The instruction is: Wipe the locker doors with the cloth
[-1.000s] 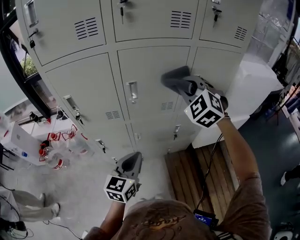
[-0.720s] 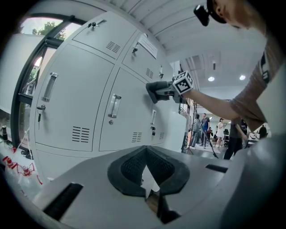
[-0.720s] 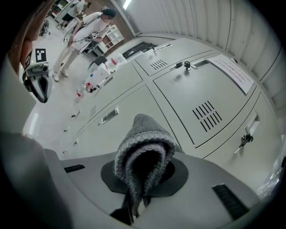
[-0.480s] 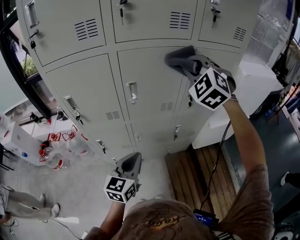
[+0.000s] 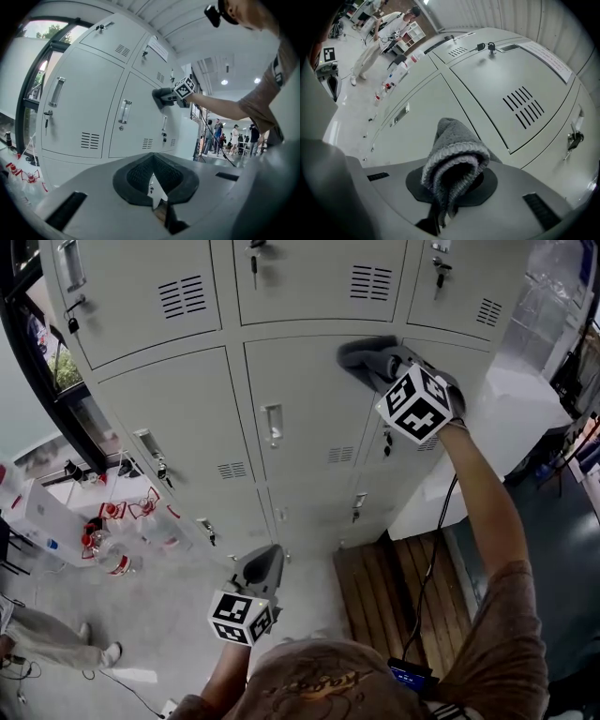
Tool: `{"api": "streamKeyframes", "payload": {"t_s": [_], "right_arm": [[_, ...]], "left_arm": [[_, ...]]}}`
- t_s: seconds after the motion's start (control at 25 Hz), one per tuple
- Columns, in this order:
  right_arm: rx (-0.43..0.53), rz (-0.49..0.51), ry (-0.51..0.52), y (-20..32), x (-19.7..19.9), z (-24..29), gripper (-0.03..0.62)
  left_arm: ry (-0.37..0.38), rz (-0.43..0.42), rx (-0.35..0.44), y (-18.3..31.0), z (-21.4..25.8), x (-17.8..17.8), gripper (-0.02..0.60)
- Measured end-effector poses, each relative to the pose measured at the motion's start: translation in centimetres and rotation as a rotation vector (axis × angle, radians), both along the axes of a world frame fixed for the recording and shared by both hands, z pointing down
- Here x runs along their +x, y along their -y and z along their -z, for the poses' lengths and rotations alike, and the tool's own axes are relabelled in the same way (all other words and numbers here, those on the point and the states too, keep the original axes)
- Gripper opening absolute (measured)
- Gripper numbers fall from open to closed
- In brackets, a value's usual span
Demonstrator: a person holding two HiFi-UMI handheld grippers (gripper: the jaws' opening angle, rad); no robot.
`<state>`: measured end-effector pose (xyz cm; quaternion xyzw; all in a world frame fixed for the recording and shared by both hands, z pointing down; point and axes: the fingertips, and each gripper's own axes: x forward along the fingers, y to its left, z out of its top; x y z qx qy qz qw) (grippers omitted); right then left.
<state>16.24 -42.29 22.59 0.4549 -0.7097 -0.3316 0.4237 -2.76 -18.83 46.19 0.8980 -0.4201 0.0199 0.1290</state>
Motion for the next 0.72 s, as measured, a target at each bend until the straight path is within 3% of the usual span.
{"api": "streamKeyframes", "payload": {"t_s": [0.28, 0.72], "right_arm": [[0.009, 0.011, 0.034, 0.5, -0.3, -1.0, 0.034], [-0.081, 0.024, 0.035, 0.5, -1.1, -7.4, 0.034]], "left_arm": [[0.001, 0.016, -0.002, 0.4, -0.1, -0.6, 0.002], [0.007, -0.001, -0.005, 0.3, -0.1, 0.2, 0.002]]}}
